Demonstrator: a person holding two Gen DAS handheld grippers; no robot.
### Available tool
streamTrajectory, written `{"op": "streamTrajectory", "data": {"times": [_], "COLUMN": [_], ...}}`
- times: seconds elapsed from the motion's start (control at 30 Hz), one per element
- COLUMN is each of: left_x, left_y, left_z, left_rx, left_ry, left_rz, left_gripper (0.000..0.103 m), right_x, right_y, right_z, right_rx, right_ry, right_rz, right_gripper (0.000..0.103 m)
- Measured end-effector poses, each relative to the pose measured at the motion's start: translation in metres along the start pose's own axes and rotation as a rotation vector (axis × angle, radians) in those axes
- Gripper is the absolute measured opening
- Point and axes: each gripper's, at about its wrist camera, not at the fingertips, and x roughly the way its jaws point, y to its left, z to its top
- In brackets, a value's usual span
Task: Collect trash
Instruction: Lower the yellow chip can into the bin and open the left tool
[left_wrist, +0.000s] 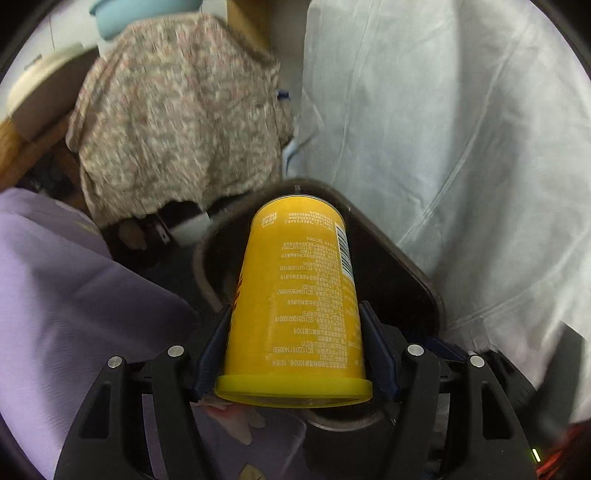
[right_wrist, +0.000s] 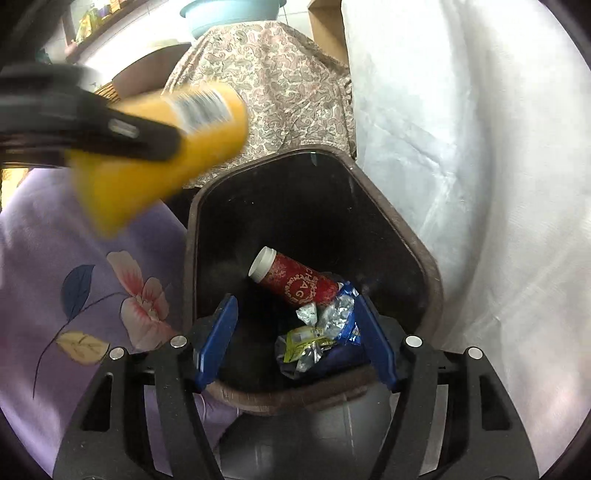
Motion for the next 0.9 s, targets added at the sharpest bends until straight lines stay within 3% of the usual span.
{"op": "streamTrajectory", "data": {"times": [0.07,0.17,0.37,0.5,0.63,0.73,0.9], "left_x": [0.014,0.035,0.073,0.088,0.092,0.092,0.075], "left_y": [-0.005,-0.014,-0.022,-0.027,-0.029,-0.032,-0.039], "left_z": [0.001,0.002,0.003,0.001,0.001,0.005,0.011], "left_rx": [0.007,0.035,-0.010,0.012,0.006,0.006,0.062], "left_ry": [0.019,0.045,0.135,0.164,0.159,0.163,0.134], "left_rz": [0.027,0.075,0.050,0.054,0.048,0.042,0.055], "left_gripper": [0.066,0.066,0.066,0.066,0.067,0.079,0.081], "right_x": [-0.011,-0.023,-0.044,-0.053,-0.059,-0.062,-0.067], "right_y": [-0.002,-0.007,-0.013,-0.015,-0.016,-0.016,-0.012], "right_z": [-0.006,-0.015,-0.027,-0.030,-0.030,-0.030,-0.029], "right_rx": [-0.007,0.000,-0.006,-0.015,-0.016,-0.021,-0.024], "right_ry": [-0.014,-0.014,-0.021,-0.019,-0.027,-0.027,-0.038], "right_rz": [-0.016,-0.022,-0.064,-0.091,-0.094,-0.094,-0.088], "right_gripper": [0.077,0.077,0.078,0.078,0.078,0.078,0.078]}}
